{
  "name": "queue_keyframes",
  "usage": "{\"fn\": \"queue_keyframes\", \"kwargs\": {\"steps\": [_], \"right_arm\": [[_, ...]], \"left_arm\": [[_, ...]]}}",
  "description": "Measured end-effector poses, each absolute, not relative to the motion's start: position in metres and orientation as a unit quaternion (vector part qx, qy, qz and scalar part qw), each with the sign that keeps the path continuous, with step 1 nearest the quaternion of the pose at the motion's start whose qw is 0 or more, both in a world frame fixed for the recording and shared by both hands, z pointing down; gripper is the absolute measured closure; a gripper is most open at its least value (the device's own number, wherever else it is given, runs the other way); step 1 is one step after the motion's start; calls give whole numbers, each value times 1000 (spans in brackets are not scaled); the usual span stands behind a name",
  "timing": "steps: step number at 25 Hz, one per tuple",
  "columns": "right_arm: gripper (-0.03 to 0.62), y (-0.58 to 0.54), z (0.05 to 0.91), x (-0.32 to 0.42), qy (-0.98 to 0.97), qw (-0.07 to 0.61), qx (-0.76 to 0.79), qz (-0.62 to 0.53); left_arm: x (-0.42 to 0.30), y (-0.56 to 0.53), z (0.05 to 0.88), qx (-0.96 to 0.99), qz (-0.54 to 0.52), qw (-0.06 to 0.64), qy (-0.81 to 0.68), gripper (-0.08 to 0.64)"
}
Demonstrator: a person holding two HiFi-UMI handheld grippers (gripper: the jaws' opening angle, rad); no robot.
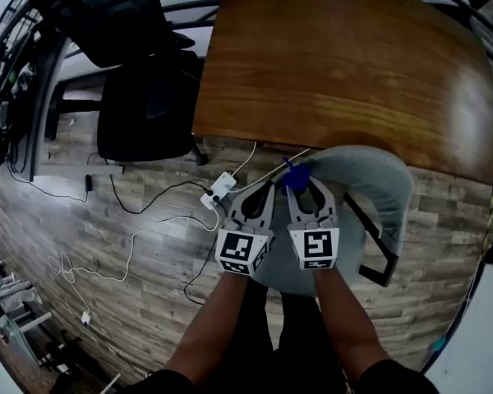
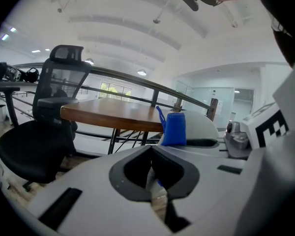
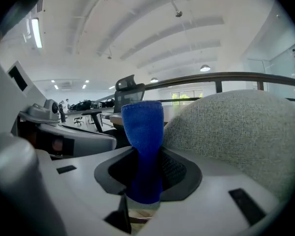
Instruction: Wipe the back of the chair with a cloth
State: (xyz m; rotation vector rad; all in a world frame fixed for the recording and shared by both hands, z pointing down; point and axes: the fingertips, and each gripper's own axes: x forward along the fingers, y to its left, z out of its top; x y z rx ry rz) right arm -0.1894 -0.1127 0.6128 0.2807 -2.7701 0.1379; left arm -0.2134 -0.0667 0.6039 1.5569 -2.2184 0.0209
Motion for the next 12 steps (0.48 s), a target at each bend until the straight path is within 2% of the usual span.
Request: {"fn": "queue_keyframes", "kwargs": {"steps": [12], "right_arm": [[472,-129,612,-179,-977,166,130,23]], "left_arm": [[-198,-85,604,581,14,211,-786,554]]}}
